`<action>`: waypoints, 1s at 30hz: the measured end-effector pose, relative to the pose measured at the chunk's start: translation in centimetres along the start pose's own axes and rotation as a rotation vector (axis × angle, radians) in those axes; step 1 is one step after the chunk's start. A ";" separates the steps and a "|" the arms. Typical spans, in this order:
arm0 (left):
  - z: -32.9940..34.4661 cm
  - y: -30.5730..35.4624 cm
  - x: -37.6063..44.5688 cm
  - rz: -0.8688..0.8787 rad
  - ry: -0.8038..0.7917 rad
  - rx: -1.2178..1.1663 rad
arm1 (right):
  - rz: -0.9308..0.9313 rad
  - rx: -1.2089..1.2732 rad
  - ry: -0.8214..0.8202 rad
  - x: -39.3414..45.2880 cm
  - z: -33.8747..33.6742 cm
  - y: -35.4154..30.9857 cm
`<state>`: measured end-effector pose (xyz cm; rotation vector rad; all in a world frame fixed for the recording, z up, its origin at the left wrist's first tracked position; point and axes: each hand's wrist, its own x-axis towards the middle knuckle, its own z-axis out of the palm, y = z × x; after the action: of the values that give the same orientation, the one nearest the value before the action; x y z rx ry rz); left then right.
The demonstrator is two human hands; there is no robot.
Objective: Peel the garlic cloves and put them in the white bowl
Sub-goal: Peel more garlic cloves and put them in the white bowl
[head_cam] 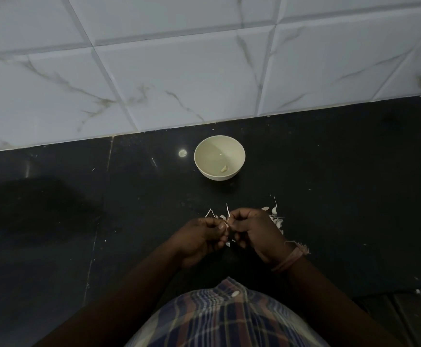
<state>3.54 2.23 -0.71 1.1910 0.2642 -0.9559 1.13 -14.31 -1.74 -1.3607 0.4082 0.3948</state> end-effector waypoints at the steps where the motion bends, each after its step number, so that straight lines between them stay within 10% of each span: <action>1: 0.0 -0.1 -0.1 0.001 -0.016 0.009 | 0.002 0.004 0.005 0.0 0.1 -0.1; 17: 0.3 -0.4 0.3 0.133 0.170 -0.284 | -0.154 -0.256 0.321 0.0 0.5 0.1; 30: 0.3 -0.7 0.4 0.298 0.232 -0.222 | -0.238 -0.296 0.265 -0.6 1.7 -0.7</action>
<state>3.23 1.77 -1.31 1.0989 0.3563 -0.5151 1.10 -12.74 -0.57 -1.7384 0.4097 0.0773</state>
